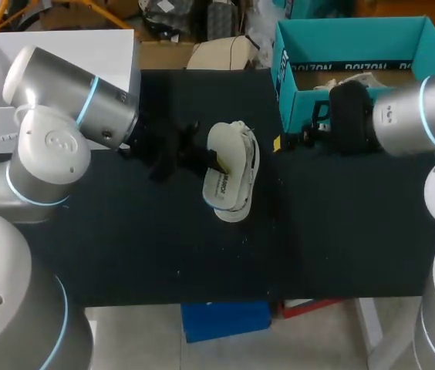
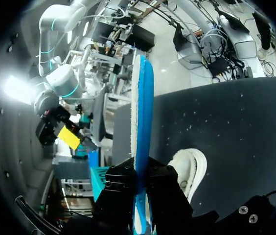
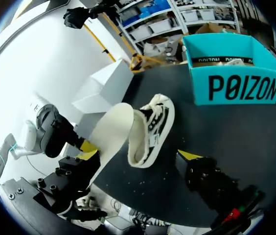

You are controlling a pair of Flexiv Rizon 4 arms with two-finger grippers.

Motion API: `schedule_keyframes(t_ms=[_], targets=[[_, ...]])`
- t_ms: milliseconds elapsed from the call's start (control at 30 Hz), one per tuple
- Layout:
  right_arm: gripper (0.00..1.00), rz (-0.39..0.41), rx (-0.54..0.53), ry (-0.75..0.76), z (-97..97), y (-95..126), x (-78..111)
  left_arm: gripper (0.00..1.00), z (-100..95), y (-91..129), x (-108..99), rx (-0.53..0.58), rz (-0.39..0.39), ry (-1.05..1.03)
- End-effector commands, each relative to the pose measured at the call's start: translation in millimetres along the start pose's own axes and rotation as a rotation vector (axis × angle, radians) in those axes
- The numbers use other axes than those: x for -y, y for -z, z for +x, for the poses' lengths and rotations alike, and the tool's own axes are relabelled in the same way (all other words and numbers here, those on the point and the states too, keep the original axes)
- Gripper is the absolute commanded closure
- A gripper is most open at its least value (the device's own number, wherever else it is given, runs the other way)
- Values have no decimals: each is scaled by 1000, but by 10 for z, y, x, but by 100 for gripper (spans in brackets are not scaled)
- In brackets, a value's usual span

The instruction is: Take the shoe out of the shoebox, open the shoe tongue, remove and reinsert the insole, then place the shoe into the shoebox

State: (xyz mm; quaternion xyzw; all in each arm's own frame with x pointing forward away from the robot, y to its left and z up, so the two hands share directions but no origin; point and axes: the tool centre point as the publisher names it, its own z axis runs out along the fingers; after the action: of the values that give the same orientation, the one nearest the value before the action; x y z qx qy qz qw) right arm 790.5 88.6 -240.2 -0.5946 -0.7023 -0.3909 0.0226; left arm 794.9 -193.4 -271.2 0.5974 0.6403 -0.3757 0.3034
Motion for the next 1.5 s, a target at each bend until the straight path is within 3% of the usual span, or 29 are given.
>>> schedule_keyframes(t_ms=[33, 200, 667, 833, 1000, 1500], targets=[[0, -30, 18, 16, -25, 207, 212, 100, -11, -3, 2, -8, -2, 0], [0, -23, -5, 39, -72, 272, 291, 100, -11, -3, 2, -8, -2, 0], [0, -23, -5, 39, -72, 272, 291, 100, 194, -163, 242, -67, 149, 102], [0, -23, -5, 39, -72, 272, 291, 100, 273, -213, 316, -79, 258, 135], [0, -23, -5, 39, -72, 272, 291, 100, 389, -280, 346, -146, 315, 159], [0, -23, -5, 39, -72, 272, 291, 100, 482, -425, 13, -234, 344, 158]])
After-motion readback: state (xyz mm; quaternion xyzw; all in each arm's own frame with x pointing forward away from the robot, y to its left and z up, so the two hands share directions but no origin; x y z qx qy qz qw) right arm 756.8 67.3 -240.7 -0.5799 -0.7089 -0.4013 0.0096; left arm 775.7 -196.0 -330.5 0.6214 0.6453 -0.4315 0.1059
